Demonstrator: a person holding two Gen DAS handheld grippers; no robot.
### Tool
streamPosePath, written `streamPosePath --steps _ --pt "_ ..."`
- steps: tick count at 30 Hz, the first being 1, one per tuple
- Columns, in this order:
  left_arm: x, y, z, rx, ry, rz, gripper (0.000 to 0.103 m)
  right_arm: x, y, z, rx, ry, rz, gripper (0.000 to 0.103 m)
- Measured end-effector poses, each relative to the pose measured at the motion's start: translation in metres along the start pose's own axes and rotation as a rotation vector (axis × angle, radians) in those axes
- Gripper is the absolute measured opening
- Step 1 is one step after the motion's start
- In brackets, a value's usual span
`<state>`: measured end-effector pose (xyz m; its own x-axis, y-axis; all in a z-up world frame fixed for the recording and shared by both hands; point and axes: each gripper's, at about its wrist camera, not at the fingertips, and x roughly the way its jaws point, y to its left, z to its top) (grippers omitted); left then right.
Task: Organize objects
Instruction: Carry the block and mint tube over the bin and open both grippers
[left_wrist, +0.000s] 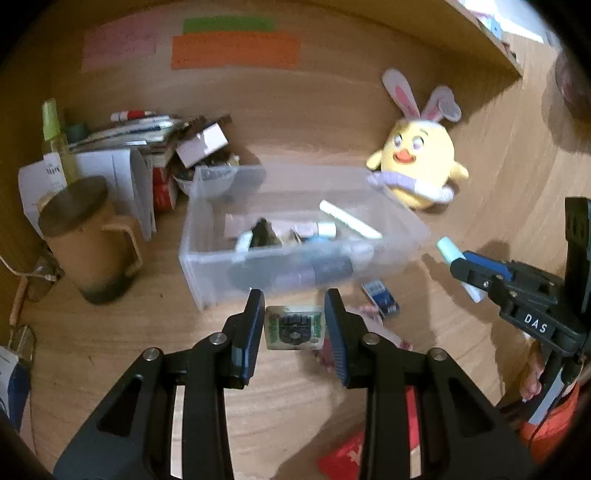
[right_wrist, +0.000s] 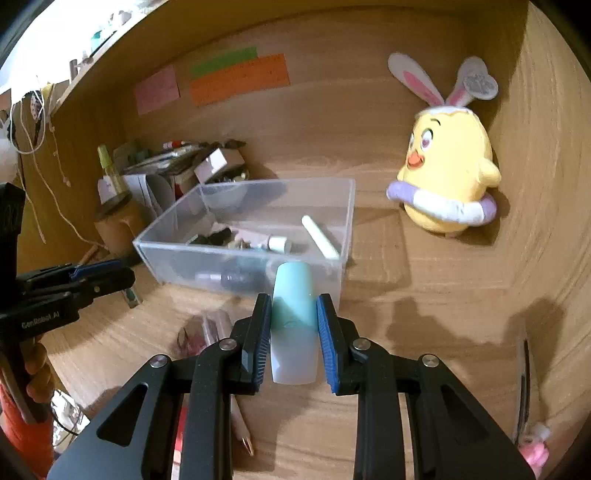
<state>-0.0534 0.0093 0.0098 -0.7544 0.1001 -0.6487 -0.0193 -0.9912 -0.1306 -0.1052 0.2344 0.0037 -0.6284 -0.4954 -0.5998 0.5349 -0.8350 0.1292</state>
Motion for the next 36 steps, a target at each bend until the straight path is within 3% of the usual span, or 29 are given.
streamPosePath --steps 6,13,23,36 --pt "-0.002 0.012 0.020 -0.036 -0.042 0.007 0.033 0.007 0.003 0.021 0.001 -0.026 0.015 0.023" --pt "0.003 0.025 0.044 -0.038 -0.090 0.085 0.033 0.026 0.009 0.048 -0.041 -0.038 -0.002 0.023" --pt "0.034 0.035 0.061 -0.077 -0.041 0.069 0.033 0.077 0.011 0.076 -0.054 0.027 -0.005 0.023" --pt "0.084 0.044 0.059 -0.105 0.075 0.054 0.033 0.129 0.002 0.068 -0.035 0.150 -0.005 0.023"
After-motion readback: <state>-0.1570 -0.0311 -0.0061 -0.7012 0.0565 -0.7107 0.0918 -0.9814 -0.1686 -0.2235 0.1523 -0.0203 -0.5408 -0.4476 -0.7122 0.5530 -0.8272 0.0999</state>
